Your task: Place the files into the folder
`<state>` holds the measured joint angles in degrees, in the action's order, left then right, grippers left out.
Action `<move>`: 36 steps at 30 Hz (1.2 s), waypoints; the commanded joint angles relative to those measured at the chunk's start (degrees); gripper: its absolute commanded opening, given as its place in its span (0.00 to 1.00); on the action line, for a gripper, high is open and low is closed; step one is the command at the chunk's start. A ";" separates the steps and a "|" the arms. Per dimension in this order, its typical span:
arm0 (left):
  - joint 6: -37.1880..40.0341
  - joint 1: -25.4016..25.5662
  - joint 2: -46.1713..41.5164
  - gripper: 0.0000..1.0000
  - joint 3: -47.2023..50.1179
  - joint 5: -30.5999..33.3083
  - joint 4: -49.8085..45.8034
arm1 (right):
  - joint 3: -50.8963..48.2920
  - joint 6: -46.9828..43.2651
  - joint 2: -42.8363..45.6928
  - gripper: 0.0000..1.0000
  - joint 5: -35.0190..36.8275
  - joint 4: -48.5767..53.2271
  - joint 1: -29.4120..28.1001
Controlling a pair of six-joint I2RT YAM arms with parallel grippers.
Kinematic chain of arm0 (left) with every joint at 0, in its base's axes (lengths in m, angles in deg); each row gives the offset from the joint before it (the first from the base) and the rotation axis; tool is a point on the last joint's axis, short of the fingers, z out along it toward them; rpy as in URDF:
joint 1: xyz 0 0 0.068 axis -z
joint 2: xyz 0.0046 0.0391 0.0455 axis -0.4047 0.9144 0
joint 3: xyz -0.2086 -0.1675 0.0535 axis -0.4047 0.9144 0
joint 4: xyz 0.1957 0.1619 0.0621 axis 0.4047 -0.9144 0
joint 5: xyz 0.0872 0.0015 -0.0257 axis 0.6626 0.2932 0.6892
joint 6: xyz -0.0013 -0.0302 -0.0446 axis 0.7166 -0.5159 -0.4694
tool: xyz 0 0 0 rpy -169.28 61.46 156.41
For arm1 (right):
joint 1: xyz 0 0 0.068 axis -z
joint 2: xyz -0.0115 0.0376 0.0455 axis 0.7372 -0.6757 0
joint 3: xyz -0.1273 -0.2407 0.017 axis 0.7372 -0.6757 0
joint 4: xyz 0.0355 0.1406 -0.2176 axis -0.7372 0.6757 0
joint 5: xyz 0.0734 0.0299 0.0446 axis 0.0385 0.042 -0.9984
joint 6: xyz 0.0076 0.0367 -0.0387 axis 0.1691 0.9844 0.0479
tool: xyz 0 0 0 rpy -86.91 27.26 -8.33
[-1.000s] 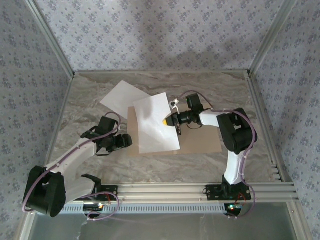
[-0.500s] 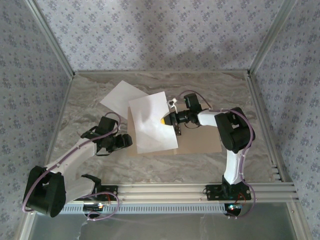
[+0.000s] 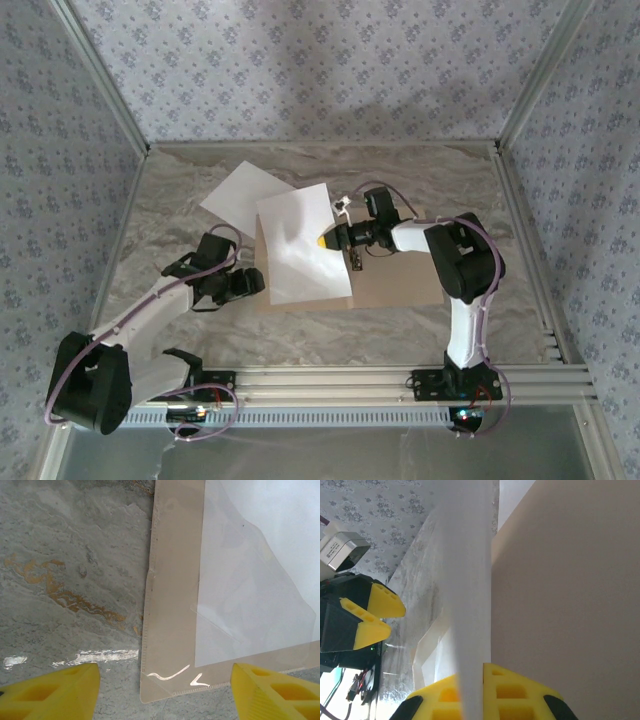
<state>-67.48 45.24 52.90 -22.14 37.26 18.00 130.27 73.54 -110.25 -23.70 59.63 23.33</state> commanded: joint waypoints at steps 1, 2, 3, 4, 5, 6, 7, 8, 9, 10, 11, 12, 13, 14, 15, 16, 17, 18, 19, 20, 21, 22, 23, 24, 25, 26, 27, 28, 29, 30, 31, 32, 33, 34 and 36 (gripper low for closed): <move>0.20 -0.39 -0.70 0.70 -0.12 0.76 -1.34 | 1.11 1.83 -1.03 0.00 -0.97 -1.70 -0.34; 0.22 -0.36 -0.73 0.70 -0.11 0.74 -1.32 | 1.03 2.33 -1.11 0.00 -0.94 -1.95 -0.41; 0.20 -0.36 -0.71 0.70 -0.09 0.72 -1.39 | 1.01 2.95 -1.20 0.00 -0.87 -2.12 -0.41; 0.25 -0.36 -0.79 0.70 -0.08 0.69 -1.38 | 0.97 3.41 -1.28 0.00 -0.79 -1.99 -0.44; 0.20 -0.36 -0.78 0.70 -0.05 0.67 -1.37 | 0.94 3.71 -1.30 0.00 -0.88 -2.06 -0.42; 0.20 -0.36 -0.83 0.70 -0.04 0.76 -1.39 | 0.62 4.27 -1.21 0.00 -1.02 -2.81 -0.42; 0.20 -0.40 -0.79 0.70 0.04 0.84 -1.39 | 0.22 4.97 -1.21 0.00 -1.18 -4.00 -0.37; 0.16 -0.36 -0.79 0.70 0.04 0.83 -1.39 | -0.15 5.65 -1.21 0.00 -1.36 -5.00 -0.38; 0.12 -0.36 -0.79 0.70 0.14 0.78 -1.39 | -0.45 6.33 -1.27 0.00 -1.41 -6.17 -0.43; 0.11 -0.36 -0.88 0.70 0.14 0.76 -1.34 | -0.57 6.75 -1.36 0.00 -1.41 -6.72 -0.42; 0.11 -0.34 -0.93 0.70 0.22 0.83 -1.39 | -0.62 6.76 -1.43 0.00 -1.41 -6.76 -0.53; 0.11 -0.36 -0.97 0.70 0.24 0.81 -1.28 | -0.74 6.87 -1.54 0.00 -1.41 -6.74 -0.56; 0.11 -0.43 -1.09 0.70 0.34 0.83 -1.30 | -0.83 6.91 -1.55 0.00 -1.32 -6.74 -0.65; 0.11 -0.36 -1.13 0.70 0.37 0.79 -1.32 | -0.92 6.91 -1.56 0.00 -1.24 -6.74 -0.79; 0.12 -0.37 -1.15 0.70 0.37 0.80 -1.39 | -1.08 7.00 -1.56 0.00 -1.14 -6.82 -0.88; 0.05 -0.41 -1.23 0.70 0.47 0.82 -1.31 | -1.31 7.00 -1.49 0.00 -1.06 -6.74 -0.88; 0.10 -0.36 -1.36 0.70 0.60 0.78 -1.26 | -1.53 6.92 -1.41 0.00 -0.86 -6.74 -1.04; -0.06 -0.40 -1.40 0.70 0.65 0.78 -1.21 | -1.75 6.91 -1.37 0.00 -0.67 -6.74 -1.13; -0.05 -0.36 -1.49 0.70 0.70 0.82 -1.10 | -1.95 6.91 -1.30 0.00 -0.51 -6.67 -1.22; -0.11 -0.36 -1.57 0.70 0.80 0.80 -1.08 | -2.12 6.78 -1.21 0.00 -0.40 -6.54 -1.25; -0.15 -0.36 -1.60 0.70 0.84 0.76 -1.13 | -2.30 6.68 -1.21 0.00 -0.18 -6.48 -1.25; -0.15 -0.40 -1.58 0.70 0.93 0.75 -1.02 | -2.45 6.52 -1.21 0.00 0.03 -6.19 -1.39; -0.23 -0.41 -1.66 0.70 1.01 0.75 -0.99 | -2.58 6.28 -1.21 0.00 0.26 -5.93 -1.41; -0.22 -0.36 -1.75 0.70 1.06 0.68 -0.91 | -2.59 6.01 -1.21 0.00 0.35 -5.62 -1.45; -0.32 -0.36 -1.76 0.70 1.19 0.74 -0.91 | -2.67 5.82 -1.21 0.00 0.48 -5.35 -1.50; -0.33 -0.36 -1.84 0.70 1.27 0.72 -0.84 | -2.68 5.58 -1.21 0.00 0.66 -5.16 -1.60; -0.28 -0.37 -1.92 0.70 1.37 0.70 -0.81 | -2.68 5.34 -1.29 0.00 0.84 -4.93 -1.71; -0.32 -0.37 -1.98 0.70 1.42 0.62 -0.84 | -2.69 5.17 -1.45 0.00 1.03 -4.68 -1.81; -0.27 -0.36 -2.03 0.70 1.37 0.66 -0.84 | -2.67 5.04 -1.60 0.00 1.12 -4.67 -1.92; -0.33 -0.38 -2.10 0.70 1.44 0.63 -0.86 | -2.68 5.07 -1.81 0.01 1.18 -4.63 -1.86; -0.33 -0.36 -2.19 0.70 1.42 0.61 -0.82 | -2.67 5.02 -1.95 0.03 1.30 -4.54 -1.90; -0.33 -0.36 -2.24 0.70 1.44 0.63 -0.83 | -2.60 4.84 -2.00 0.05 1.52 -4.39 -1.85; -0.33 -0.39 -2.28 0.70 1.42 0.66 -0.87 | -2.38 4.64 -2.00 0.09 1.94 -3.99 -1.80; -0.30 -0.38 -2.38 0.70 1.37 0.67 -0.93 | -2.18 4.30 -2.00 0.14 2.46 -3.31 -1.72; -0.32 -0.36 -2.37 0.70 1.37 0.62 -0.95 | -1.33 3.69 -2.00 0.25 3.30 -1.84 -1.32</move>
<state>-67.50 45.24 51.57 -20.98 37.26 18.02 128.33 78.88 -111.62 -21.87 55.15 21.84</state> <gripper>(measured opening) 0.697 0.216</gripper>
